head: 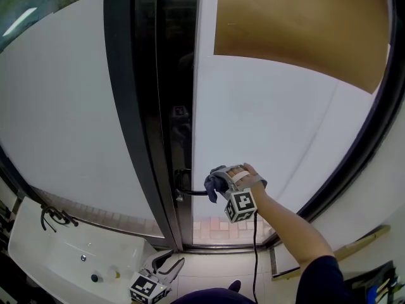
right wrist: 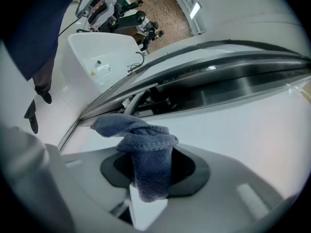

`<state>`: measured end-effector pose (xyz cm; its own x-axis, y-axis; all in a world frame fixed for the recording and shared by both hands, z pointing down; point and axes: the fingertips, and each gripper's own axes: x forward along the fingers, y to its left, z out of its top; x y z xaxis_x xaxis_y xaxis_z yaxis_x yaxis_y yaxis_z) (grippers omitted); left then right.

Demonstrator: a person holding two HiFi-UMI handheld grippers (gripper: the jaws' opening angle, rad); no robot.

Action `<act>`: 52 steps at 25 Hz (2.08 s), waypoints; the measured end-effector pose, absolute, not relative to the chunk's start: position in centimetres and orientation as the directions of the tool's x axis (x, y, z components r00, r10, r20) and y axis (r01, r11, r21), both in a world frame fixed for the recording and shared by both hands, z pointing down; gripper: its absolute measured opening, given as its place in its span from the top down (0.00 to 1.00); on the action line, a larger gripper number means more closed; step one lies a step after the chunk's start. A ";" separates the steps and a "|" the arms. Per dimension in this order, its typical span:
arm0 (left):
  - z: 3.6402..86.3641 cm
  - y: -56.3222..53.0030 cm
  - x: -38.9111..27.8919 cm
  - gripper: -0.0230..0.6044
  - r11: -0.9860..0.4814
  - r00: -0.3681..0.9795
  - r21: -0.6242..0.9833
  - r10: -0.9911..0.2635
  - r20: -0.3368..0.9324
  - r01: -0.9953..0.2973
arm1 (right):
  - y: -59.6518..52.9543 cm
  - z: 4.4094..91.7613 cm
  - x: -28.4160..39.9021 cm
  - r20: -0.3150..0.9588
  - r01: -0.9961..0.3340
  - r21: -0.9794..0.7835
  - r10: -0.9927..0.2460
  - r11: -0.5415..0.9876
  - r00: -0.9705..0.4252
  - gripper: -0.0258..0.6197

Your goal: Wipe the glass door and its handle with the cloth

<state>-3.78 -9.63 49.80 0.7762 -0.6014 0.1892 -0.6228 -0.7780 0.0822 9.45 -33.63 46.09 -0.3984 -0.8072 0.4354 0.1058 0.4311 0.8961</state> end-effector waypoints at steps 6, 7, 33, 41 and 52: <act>49.9 -9.4 -3.7 0.73 -0.774 0.773 0.086 -0.604 0.191 -0.627 | -33.1 49.4 10.5 0.532 0.158 0.845 -0.769 0.511 -0.356 0.73; 49.9 -9.5 -3.8 0.73 -0.774 0.773 0.088 -0.605 0.191 -0.627 | -32.9 48.3 10.4 0.514 0.133 0.853 -0.770 0.504 -0.378 0.73; 50.4 -9.2 -1.3 0.73 -0.813 0.806 0.071 -0.554 0.207 -0.578 | -32.4 28.7 17.2 0.135 -0.190 0.957 -0.918 0.218 -0.372 0.73; 50.7 -9.4 -1.3 0.73 -0.806 0.797 0.069 -0.561 0.223 -0.587 | -32.7 40.1 15.9 0.275 -0.161 0.919 -0.878 0.360 -0.393 0.73; 50.4 -9.7 -1.6 0.73 -0.791 0.786 0.077 -0.582 0.208 -0.607 | -32.8 49.0 15.6 0.441 -0.150 0.842 -0.822 0.518 -0.359 0.73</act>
